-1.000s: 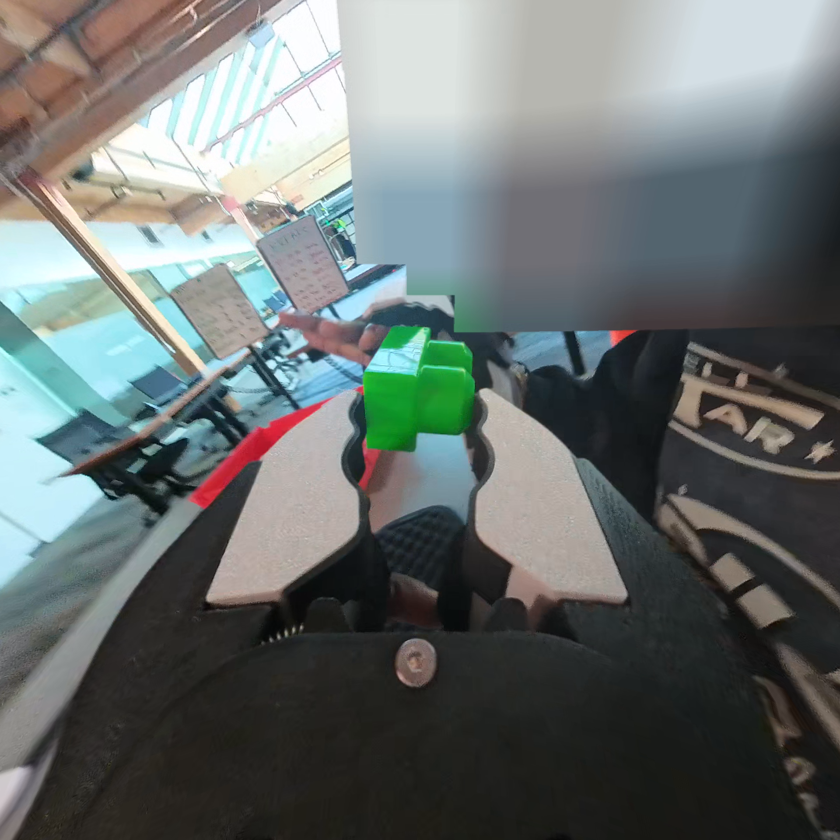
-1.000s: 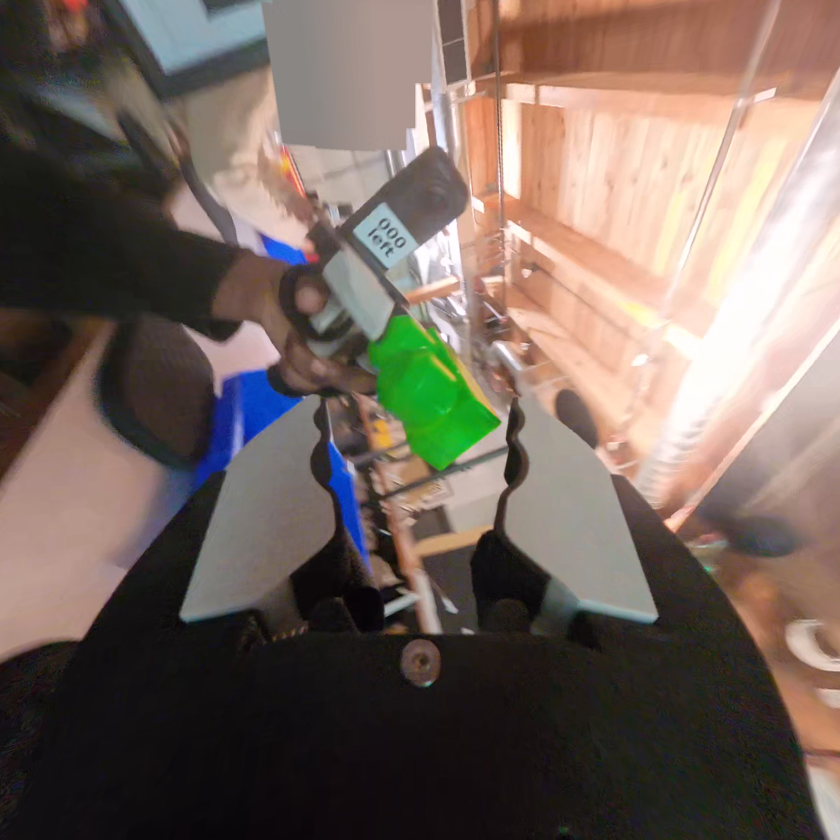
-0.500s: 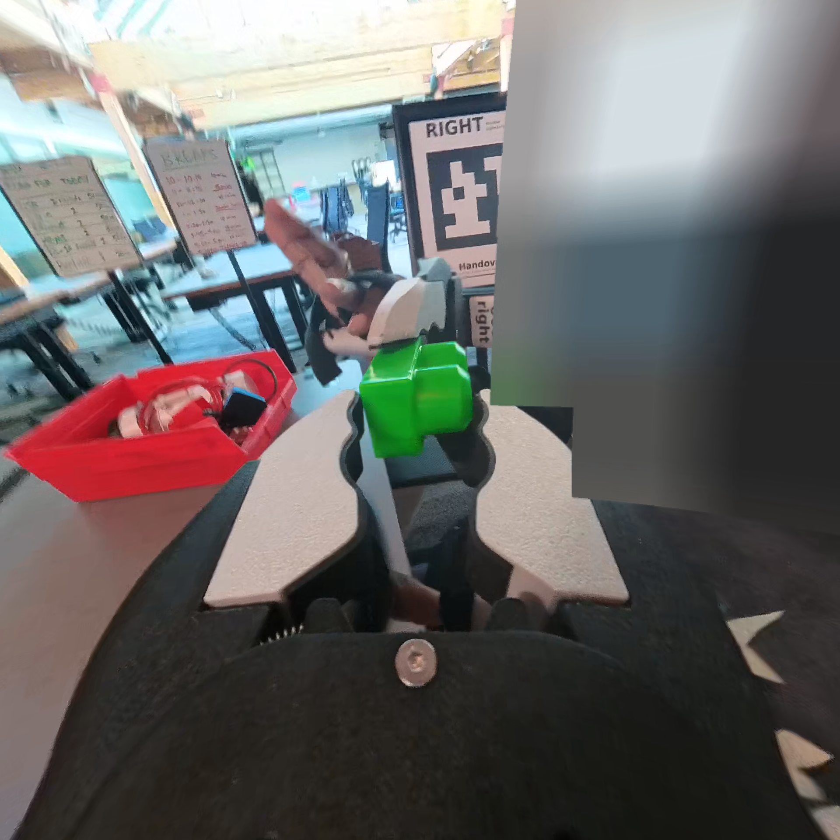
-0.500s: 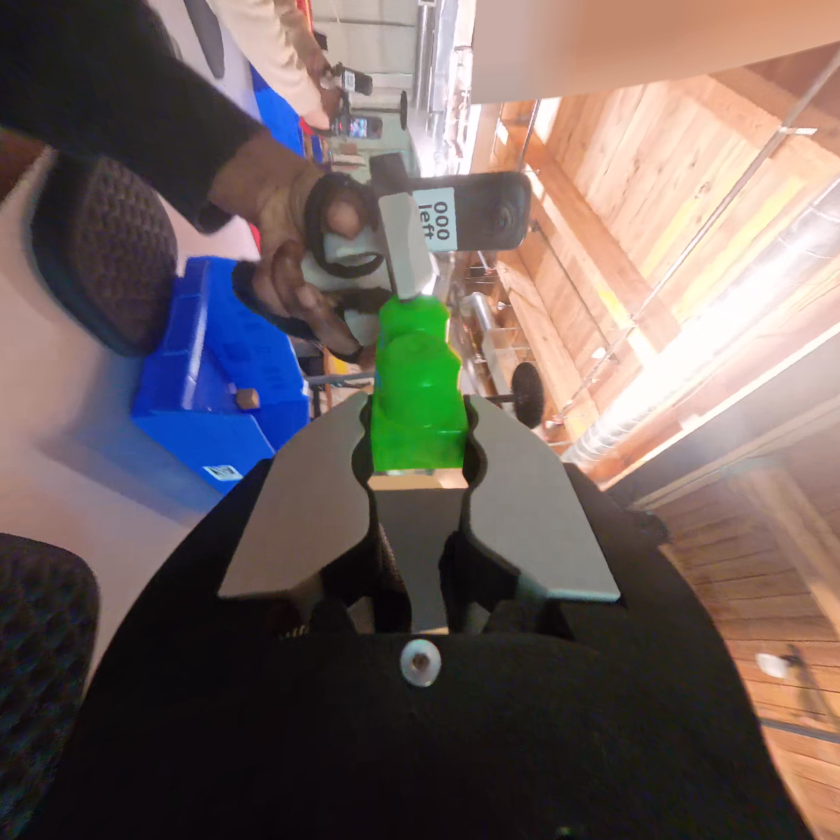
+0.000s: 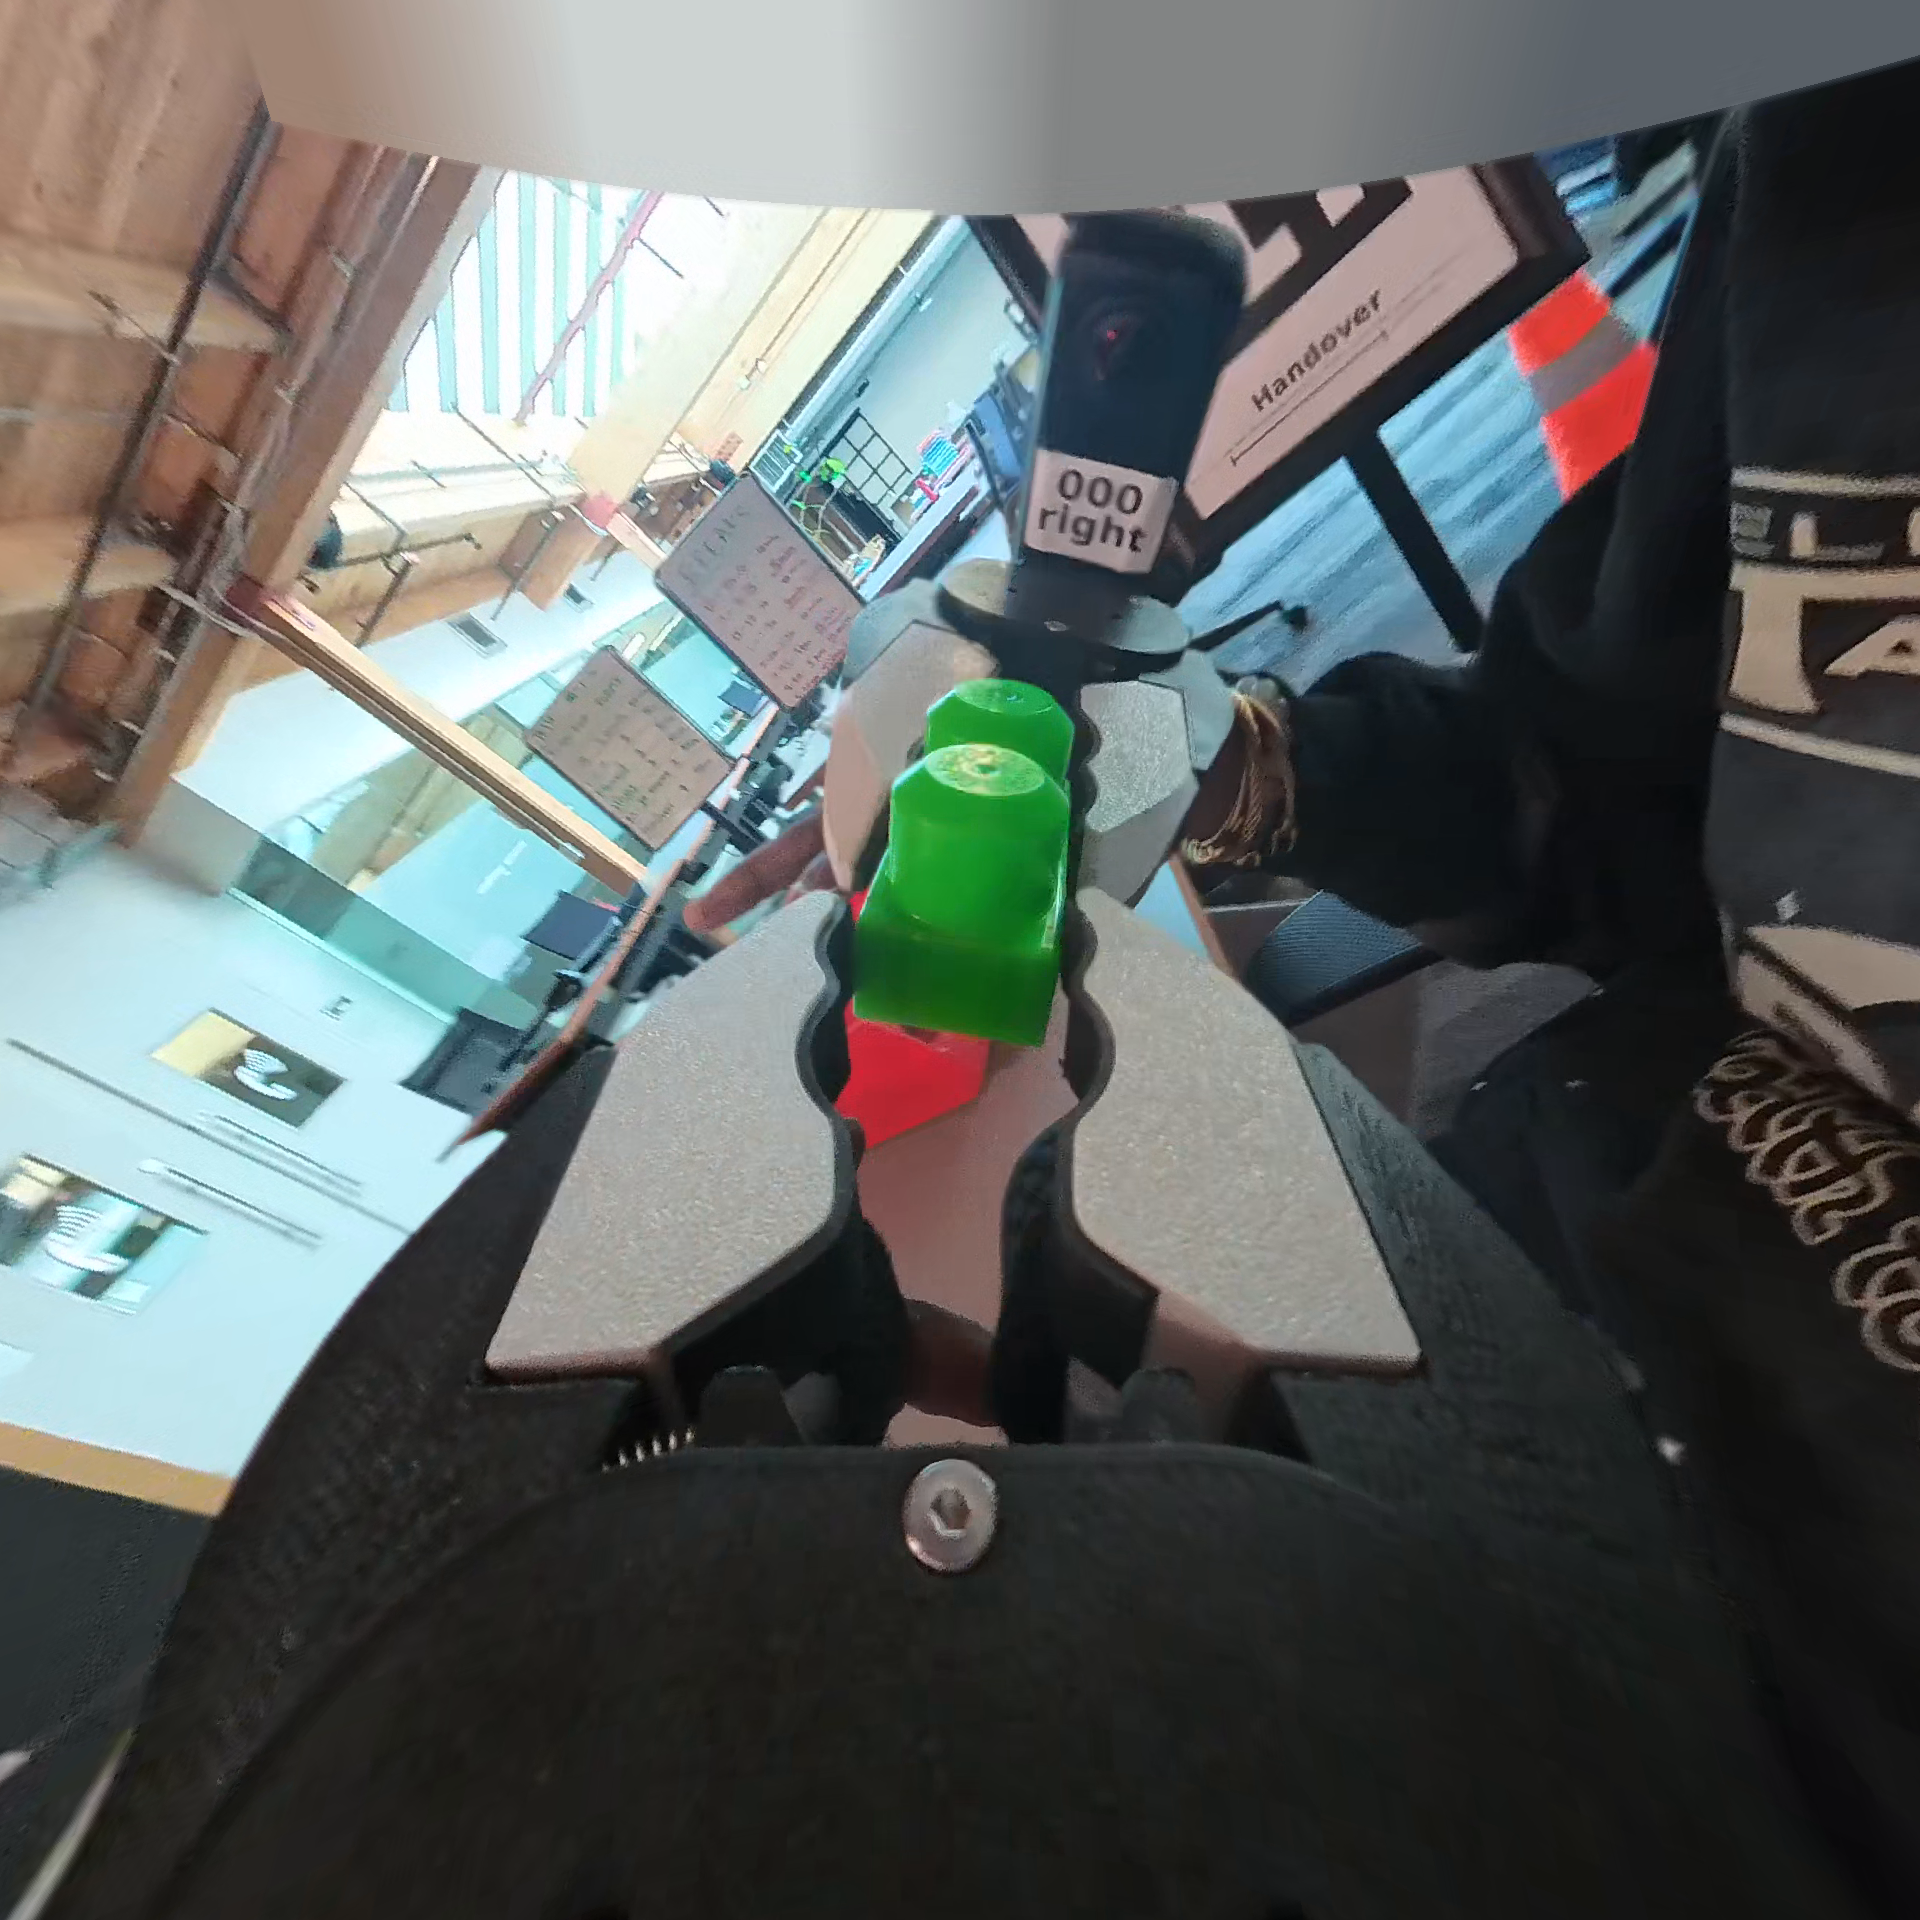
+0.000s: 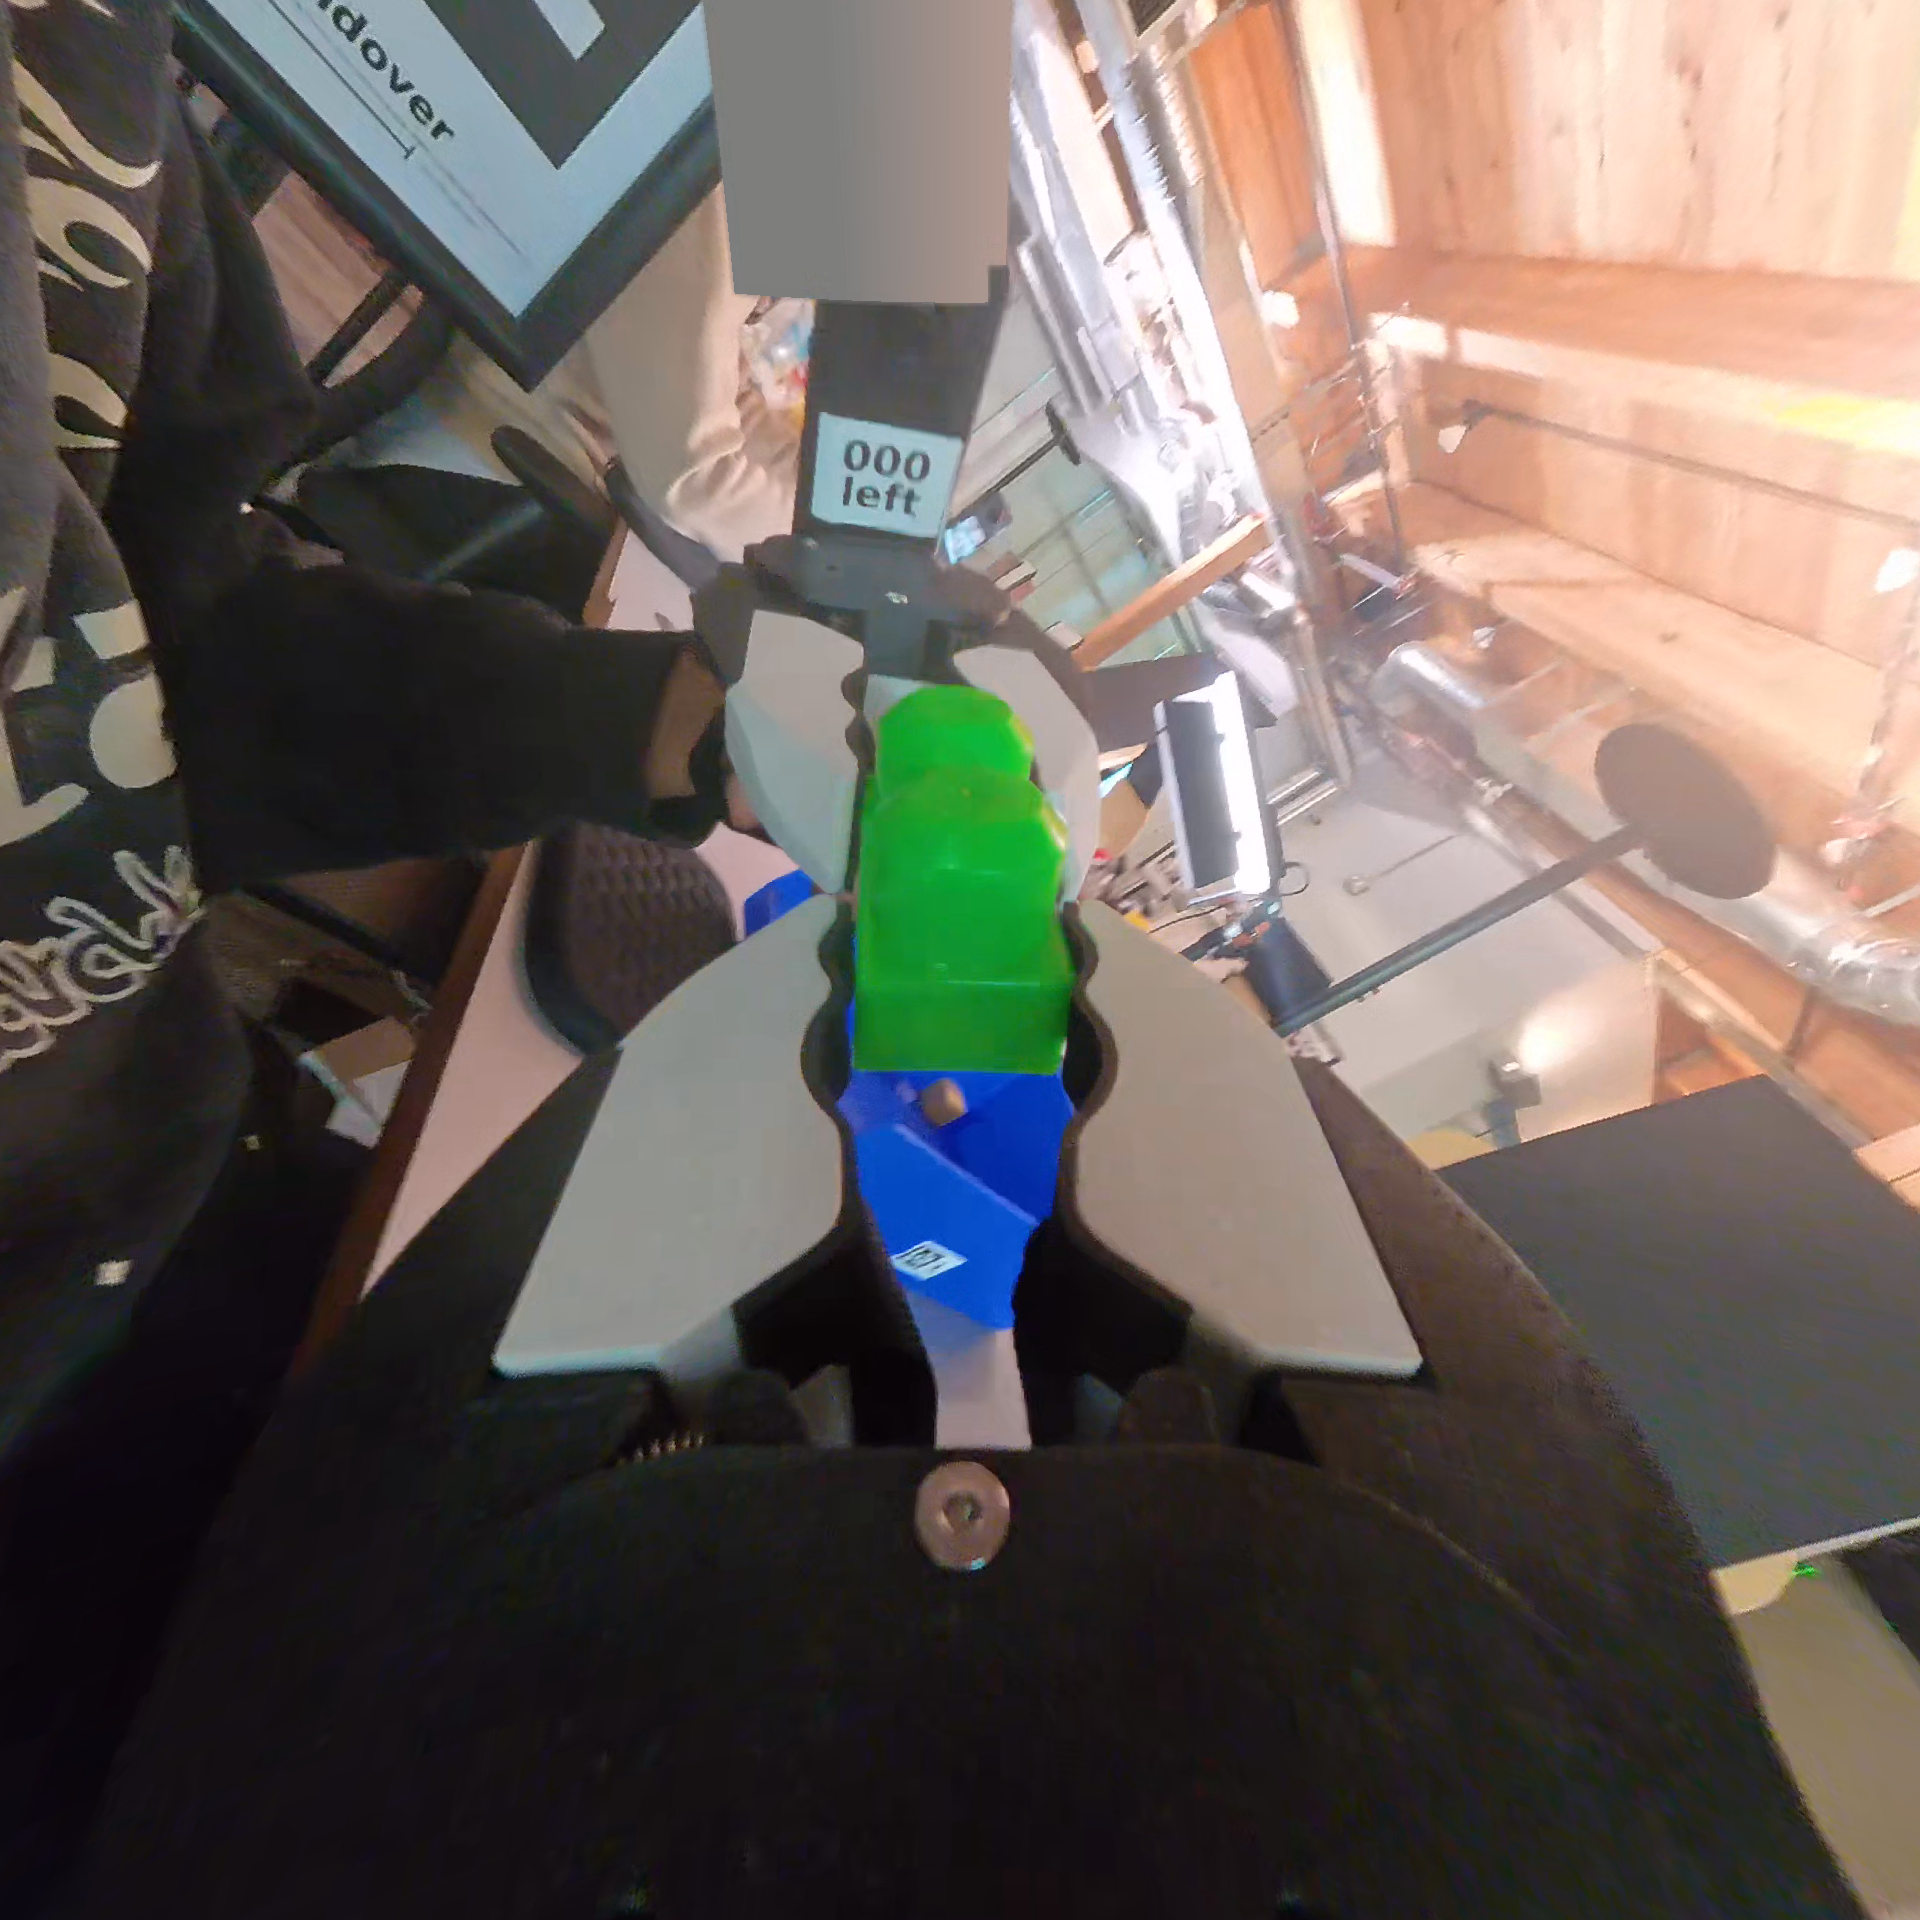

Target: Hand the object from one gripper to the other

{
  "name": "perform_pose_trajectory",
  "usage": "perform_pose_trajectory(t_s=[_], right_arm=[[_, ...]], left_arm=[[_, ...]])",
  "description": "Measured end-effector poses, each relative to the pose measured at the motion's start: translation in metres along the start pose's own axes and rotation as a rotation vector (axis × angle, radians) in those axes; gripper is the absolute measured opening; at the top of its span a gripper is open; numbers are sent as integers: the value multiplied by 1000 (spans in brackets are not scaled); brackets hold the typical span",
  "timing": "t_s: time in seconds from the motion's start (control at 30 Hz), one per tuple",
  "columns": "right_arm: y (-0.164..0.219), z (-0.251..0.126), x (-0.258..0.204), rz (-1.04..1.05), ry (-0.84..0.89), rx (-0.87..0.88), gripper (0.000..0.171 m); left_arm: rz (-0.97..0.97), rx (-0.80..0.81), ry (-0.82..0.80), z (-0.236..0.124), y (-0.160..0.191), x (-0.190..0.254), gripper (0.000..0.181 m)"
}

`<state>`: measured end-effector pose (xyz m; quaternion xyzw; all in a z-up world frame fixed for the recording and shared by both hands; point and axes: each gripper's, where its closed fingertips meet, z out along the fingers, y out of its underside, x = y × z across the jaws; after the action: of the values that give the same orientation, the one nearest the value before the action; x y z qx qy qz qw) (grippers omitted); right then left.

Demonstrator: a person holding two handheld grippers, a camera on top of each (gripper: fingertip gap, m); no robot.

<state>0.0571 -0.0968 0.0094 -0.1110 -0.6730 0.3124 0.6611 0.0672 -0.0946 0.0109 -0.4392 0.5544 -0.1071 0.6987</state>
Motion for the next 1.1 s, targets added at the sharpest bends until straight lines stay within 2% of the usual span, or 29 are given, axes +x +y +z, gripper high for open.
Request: perform_pose_trajectory(t_s=[0.03, 0.1, 0.23, 0.3, 0.37, 0.43, 0.53, 0.57, 0.67, 0.73, 0.8, 0.93, 1.03, 1.1], right_arm=[[-2, 0, 3, -46, 33, 15, 43], [-5, -2, 9, -211, 121, 27, 67], [-2, -2, 10, -556, 209, -66, 79], [1, 1, 10, -671, 230, -120, 79], [1, 4, 6, -729, 224, -138, 72], [4, 4, 5, -742, 223, -167, 47], [4, 3, 7, -692, 210, -174, 46], [3, 2, 6, -647, 194, -160, 46], [-1, -1, 7, -438, 149, -98, 46], [-4, -2, 5, -260, 99, -42, 46], [-7, -2, 3, -153, 62, 17, 45], [-5, -1, 1, -91, 30, 18, 46], [-3, 0, 1, -55, 34, 5, 46], [-1, 2, 2, -113, 55, -3, 48]], left_arm=[[-64, 6, 9, -1, -1, -2, 37], [-230, 28, 39, -4, -3, -5, 37], [-528, 54, 165, -9, -2, -3, 37], [-623, 14, 207, -8, 6, 0, 37], [-660, -14, 215, -5, 12, 1, 37], [-667, -24, 234, -4, 13, 5, 37], [-617, -2, 226, -3, 10, 5, 36], [-546, 26, 198, -3, 8, 3, 39], [-204, 114, 50, -3, -1, -3, 66], [0, 98, 2, -3, -4, 1, 70], [96, 54, -37, 0, -4, 1, 68], [123, 63, -48, 2, -8, 2, 44], [71, 46, -35, 0, -6, 0, 42], [-6, 40, -19, -2, -5, -3, 41]])
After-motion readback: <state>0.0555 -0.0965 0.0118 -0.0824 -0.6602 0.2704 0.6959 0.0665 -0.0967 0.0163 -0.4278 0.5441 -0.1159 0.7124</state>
